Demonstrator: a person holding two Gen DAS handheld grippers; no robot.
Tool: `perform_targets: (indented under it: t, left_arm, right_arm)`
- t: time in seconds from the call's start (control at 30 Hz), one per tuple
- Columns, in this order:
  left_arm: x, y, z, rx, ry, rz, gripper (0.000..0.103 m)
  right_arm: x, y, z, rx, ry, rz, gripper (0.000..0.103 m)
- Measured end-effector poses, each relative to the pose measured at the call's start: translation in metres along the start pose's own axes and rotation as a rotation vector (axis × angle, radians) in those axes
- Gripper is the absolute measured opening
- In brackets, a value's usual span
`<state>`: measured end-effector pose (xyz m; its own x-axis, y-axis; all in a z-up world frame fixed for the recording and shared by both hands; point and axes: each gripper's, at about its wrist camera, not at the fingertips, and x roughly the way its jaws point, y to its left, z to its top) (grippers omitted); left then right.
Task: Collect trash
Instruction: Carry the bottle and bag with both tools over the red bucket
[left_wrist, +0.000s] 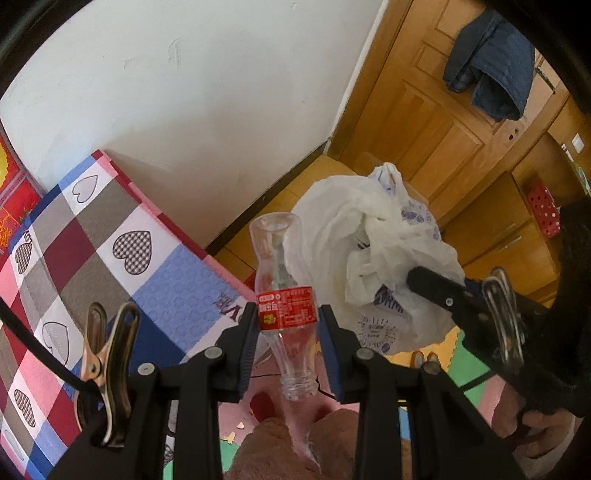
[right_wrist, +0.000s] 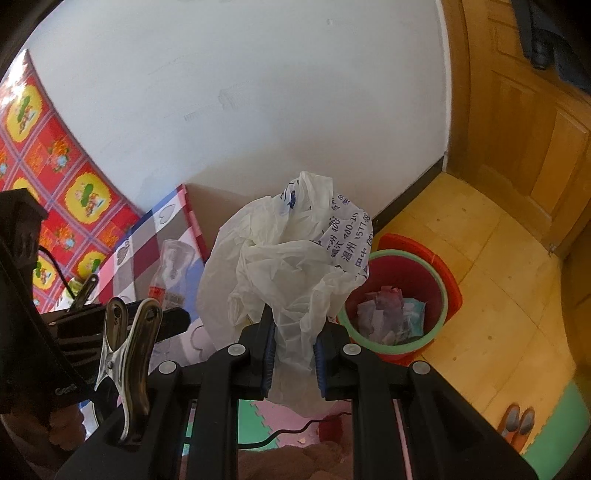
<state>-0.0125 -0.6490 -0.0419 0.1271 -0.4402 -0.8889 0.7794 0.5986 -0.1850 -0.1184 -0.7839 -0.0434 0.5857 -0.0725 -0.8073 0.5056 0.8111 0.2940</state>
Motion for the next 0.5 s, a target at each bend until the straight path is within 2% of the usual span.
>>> perform_targets:
  t: [0.23,0.5]
  left_arm:
    - [0.014,-0.019,0.005,-0.046,0.009,0.028,0.033]
    - [0.034,-0.054,0.011,-0.099,0.002,0.053,0.033]
  right_arm:
    - [0.008,-0.029,0.007,0.000,0.024,-0.011,0.019]
    - [0.019,-0.080,0.019,-0.001,0.065,-0.008,0.019]
